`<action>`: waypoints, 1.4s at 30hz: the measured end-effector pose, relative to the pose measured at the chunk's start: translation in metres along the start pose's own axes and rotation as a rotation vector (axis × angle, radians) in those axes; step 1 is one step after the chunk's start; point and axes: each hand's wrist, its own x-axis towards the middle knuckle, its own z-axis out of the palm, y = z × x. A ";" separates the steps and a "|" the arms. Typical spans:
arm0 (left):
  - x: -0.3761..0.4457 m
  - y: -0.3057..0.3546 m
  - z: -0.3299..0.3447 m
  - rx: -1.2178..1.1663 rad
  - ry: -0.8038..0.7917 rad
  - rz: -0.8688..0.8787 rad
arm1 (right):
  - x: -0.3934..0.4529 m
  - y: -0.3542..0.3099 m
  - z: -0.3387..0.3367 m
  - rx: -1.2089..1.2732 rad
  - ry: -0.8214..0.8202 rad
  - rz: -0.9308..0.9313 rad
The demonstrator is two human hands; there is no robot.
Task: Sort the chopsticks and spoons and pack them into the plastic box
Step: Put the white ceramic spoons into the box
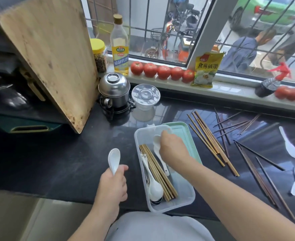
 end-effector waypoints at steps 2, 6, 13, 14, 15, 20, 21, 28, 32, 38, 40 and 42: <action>-0.001 0.003 -0.005 -0.043 -0.021 -0.025 | 0.009 -0.002 0.028 -0.131 -0.104 -0.050; -0.007 0.004 -0.014 -0.066 -0.081 -0.065 | 0.022 -0.011 0.050 -0.299 -0.186 -0.063; -0.016 0.004 -0.016 -0.081 -0.165 -0.117 | 0.040 -0.016 0.061 -0.511 -0.271 -0.074; -0.017 0.005 -0.015 -0.077 -0.175 -0.118 | 0.041 -0.019 0.060 -0.527 -0.265 -0.079; -0.017 0.005 -0.015 -0.070 -0.185 -0.116 | 0.039 -0.021 0.056 -0.521 -0.255 -0.070; -0.014 0.008 -0.017 -0.016 -0.263 -0.107 | 0.004 -0.017 0.020 0.043 -0.215 0.001; -0.013 0.009 -0.016 0.009 -0.293 -0.112 | -0.013 -0.017 0.012 0.339 -0.251 0.059; -0.014 0.009 0.014 0.227 -0.543 -0.079 | -0.078 -0.024 -0.014 0.988 -0.252 0.079; -0.011 0.004 0.016 0.230 -0.377 -0.126 | -0.035 -0.001 -0.020 0.477 0.160 0.105; -0.008 -0.004 -0.008 0.092 -0.159 -0.098 | 0.035 -0.001 -0.011 -0.304 -0.106 -0.214; -0.011 -0.003 -0.015 0.063 -0.146 -0.099 | 0.041 -0.005 0.010 -0.388 -0.200 -0.281; -0.013 -0.004 -0.020 0.048 -0.133 -0.103 | 0.046 -0.007 0.026 -0.407 -0.240 -0.276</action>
